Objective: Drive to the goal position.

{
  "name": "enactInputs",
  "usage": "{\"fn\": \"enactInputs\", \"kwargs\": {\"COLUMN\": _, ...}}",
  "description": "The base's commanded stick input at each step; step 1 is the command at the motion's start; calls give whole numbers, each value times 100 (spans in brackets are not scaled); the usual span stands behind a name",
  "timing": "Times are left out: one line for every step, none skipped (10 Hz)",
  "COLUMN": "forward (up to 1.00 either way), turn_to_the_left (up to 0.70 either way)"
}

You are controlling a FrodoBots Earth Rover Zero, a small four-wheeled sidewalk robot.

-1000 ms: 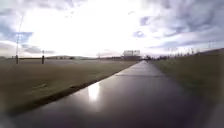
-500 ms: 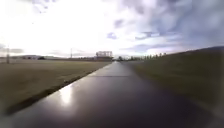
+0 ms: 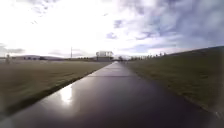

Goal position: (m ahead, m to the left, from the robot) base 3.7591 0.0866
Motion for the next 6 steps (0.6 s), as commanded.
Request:
{"fn": "enactInputs", "kwargs": {"forward": 79, "turn_to_the_left": 0}}
{"fn": "enactInputs", "kwargs": {"forward": 100, "turn_to_the_left": 0}}
{"fn": "enactInputs", "kwargs": {"forward": 100, "turn_to_the_left": -5}}
{"fn": "enactInputs", "kwargs": {"forward": 100, "turn_to_the_left": -33}}
{"fn": "enactInputs", "kwargs": {"forward": 100, "turn_to_the_left": -40}}
{"fn": "enactInputs", "kwargs": {"forward": 100, "turn_to_the_left": -40}}
